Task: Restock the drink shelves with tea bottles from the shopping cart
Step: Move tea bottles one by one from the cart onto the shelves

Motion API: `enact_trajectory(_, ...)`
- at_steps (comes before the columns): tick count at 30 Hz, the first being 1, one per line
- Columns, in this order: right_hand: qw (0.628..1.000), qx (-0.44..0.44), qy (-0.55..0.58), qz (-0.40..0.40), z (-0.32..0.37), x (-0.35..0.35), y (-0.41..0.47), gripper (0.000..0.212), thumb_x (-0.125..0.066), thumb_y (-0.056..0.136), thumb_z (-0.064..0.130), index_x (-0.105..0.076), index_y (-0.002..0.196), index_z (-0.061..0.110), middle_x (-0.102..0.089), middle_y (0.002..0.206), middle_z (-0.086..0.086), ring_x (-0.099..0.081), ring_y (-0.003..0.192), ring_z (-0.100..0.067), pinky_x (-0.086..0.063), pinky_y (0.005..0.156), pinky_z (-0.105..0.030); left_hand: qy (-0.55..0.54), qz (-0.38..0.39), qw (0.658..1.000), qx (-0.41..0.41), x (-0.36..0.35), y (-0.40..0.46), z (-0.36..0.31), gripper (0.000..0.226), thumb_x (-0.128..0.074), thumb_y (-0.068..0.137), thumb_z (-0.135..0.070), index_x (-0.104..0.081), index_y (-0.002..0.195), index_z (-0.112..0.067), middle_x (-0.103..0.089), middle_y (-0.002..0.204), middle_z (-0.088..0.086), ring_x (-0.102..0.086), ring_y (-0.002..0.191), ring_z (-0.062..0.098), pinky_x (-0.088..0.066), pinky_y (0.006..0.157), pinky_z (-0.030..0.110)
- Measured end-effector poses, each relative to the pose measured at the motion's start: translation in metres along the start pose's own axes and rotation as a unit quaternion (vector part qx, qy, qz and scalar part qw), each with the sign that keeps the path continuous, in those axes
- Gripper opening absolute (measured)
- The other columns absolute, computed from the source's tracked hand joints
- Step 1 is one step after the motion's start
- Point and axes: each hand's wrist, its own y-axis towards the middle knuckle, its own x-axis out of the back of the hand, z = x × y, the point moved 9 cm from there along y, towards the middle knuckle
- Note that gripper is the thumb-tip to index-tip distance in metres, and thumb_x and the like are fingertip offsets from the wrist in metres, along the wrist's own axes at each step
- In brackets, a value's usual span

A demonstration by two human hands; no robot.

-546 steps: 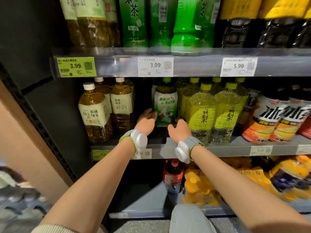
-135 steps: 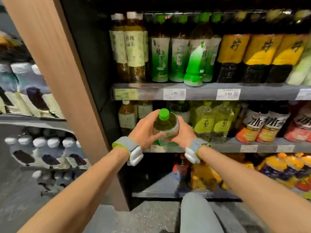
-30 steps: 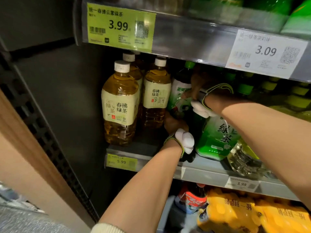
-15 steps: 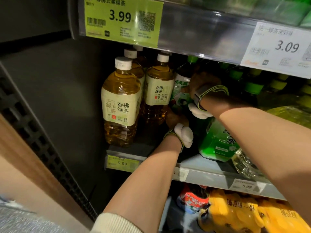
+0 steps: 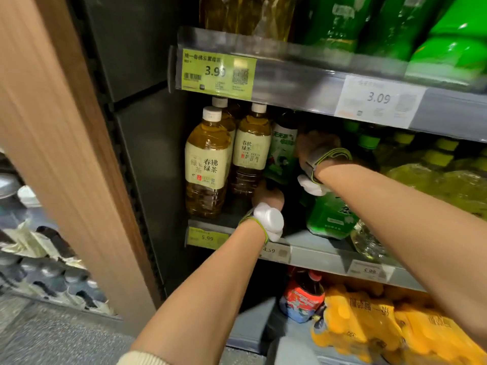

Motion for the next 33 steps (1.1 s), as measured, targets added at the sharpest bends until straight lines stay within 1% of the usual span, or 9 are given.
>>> enact_trajectory(2,0.999,-0.005,0.034,0.006,0.004,-0.001,-0.01,0.066,-0.055,0.087,0.014,-0.024,0.143,-0.001,-0.042,0.141,-0.023,-0.042,0.13,-0.041,-0.042,0.097,-0.05,-0.03,-0.035,0.999,-0.008,0.011,-0.011,-0.003,0.035,-0.046,0.097,-0.01,-0.054,0.13,-0.005,-0.054,0.136,0.013,-0.049,0.127,0.03,-0.033,0.1,0.025)
enact_trajectory(5,0.999,0.008,0.035,-0.018,0.006,-0.005,-0.042,0.06,-0.045,0.095,0.016,-0.018,0.147,0.001,-0.039,0.143,-0.025,-0.04,0.13,-0.043,-0.039,0.1,-0.05,-0.056,-0.047,0.997,0.016,0.025,-0.038,0.001,0.037,-0.049,0.093,-0.013,-0.057,0.129,-0.01,-0.058,0.133,0.011,-0.052,0.123,0.033,-0.04,0.1,0.032)
enact_trajectory(8,0.995,0.066,0.073,-0.004,0.018,-0.01,-0.067,0.05,-0.046,0.094,0.01,-0.032,0.141,0.003,-0.049,0.132,-0.021,-0.052,0.117,-0.039,-0.046,0.091,-0.044,-0.018,-0.049,0.998,0.026,0.041,-0.043,0.006,0.036,-0.045,0.096,-0.016,-0.054,0.13,-0.007,-0.056,0.133,0.013,-0.052,0.123,0.033,-0.041,0.099,0.033)
enact_trajectory(11,0.989,0.069,0.123,-0.041,0.006,0.007,-0.096,0.035,-0.052,0.089,0.011,-0.049,0.124,0.007,-0.059,0.117,-0.015,-0.06,0.105,-0.037,-0.049,0.08,-0.04,0.023,-0.029,0.999,-0.001,0.049,-0.067,-0.003,0.039,-0.04,0.097,-0.012,-0.05,0.135,-0.008,-0.054,0.136,0.014,-0.051,0.125,0.032,-0.041,0.102,0.033)
enact_trajectory(15,0.98,0.077,0.184,-0.019,-0.009,0.025,-0.13,0.024,-0.049,0.092,0.015,-0.051,0.115,0.009,-0.06,0.115,-0.014,-0.056,0.107,-0.036,-0.046,0.082,-0.04,0.05,-0.029,0.998,0.034,0.06,-0.106,-0.015,0.041,-0.041,0.095,-0.012,-0.051,0.135,-0.009,-0.054,0.135,0.014,-0.051,0.124,0.033,-0.042,0.1,0.033)
enact_trajectory(17,0.971,0.063,0.233,0.008,-0.028,0.037,-0.144,0.023,-0.049,0.092,0.017,-0.053,0.113,0.007,-0.061,0.114,-0.015,-0.056,0.109,-0.036,-0.045,0.085,-0.039,0.047,-0.041,0.996,0.069,0.071,-0.128,-0.028,0.042,-0.043,0.093,-0.014,-0.052,0.134,-0.011,-0.054,0.136,0.012,-0.052,0.122,0.032,-0.041,0.097,0.03)
enact_trajectory(22,0.953,0.001,0.286,0.095,-0.073,0.062,-0.191,0.03,-0.047,0.095,0.024,-0.053,0.12,0.009,-0.059,0.121,-0.014,-0.057,0.11,-0.036,-0.05,0.085,-0.04,0.015,-0.023,0.997,0.07,0.087,-0.183,-0.078,0.039,-0.043,0.092,-0.006,-0.058,0.127,-0.016,-0.06,0.13,0.003,-0.055,0.12,0.023,-0.039,0.098,0.026)
enact_trajectory(29,0.909,-0.113,0.346,0.202,-0.172,0.141,-0.287,0.029,-0.045,0.095,0.026,-0.054,0.117,0.009,-0.061,0.118,-0.015,-0.058,0.107,-0.036,-0.051,0.086,-0.043,0.07,0.057,0.995,0.036,0.099,-0.274,-0.198,0.035,-0.047,0.09,-0.006,-0.062,0.121,-0.013,-0.065,0.123,0.007,-0.058,0.117,0.026,-0.041,0.101,0.029)
enact_trajectory(33,0.878,-0.198,0.369,0.233,-0.233,0.179,-0.371,0.032,-0.044,0.097,0.028,-0.054,0.12,0.008,-0.061,0.115,-0.015,-0.059,0.104,-0.035,-0.053,0.084,-0.042,0.102,0.131,0.985,0.035,0.081,-0.343,-0.244,0.032,-0.048,0.091,-0.007,-0.064,0.118,-0.013,-0.066,0.121,0.006,-0.059,0.115,0.025,-0.041,0.09,0.024)
